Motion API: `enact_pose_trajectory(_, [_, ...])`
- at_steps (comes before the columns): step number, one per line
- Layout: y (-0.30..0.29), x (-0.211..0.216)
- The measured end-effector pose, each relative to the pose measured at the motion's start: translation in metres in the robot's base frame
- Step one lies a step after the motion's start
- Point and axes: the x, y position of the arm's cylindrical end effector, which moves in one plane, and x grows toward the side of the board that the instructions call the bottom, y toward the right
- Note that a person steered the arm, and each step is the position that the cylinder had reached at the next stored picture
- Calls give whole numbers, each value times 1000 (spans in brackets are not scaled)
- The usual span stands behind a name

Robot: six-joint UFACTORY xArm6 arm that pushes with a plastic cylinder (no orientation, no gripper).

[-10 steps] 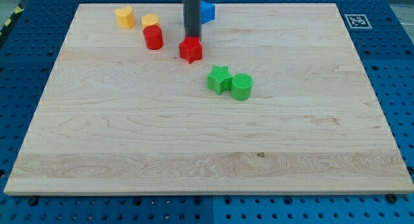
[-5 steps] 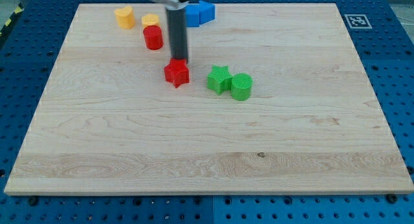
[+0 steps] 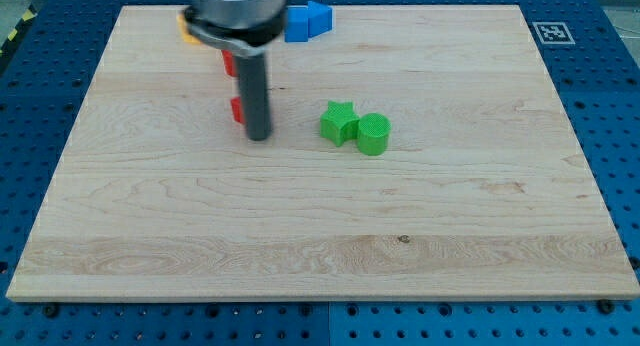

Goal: Slide the red star towards the center left

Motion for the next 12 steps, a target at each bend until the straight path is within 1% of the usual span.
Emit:
enact_pose_trajectory(1, [-11, -2])
enact_pose_trajectory(2, [37, 17])
enact_pose_trajectory(3, [56, 10])
enact_pose_trajectory(4, [54, -21])
enact_pose_trajectory(5, [20, -35])
enact_pose_trajectory(6, [-36, -35])
enact_pose_trajectory(7, [-61, -35])
enact_pose_trajectory(9, [-7, -35])
enact_pose_trajectory(11, [-13, -69])
enact_pose_trajectory(12, [-36, -83])
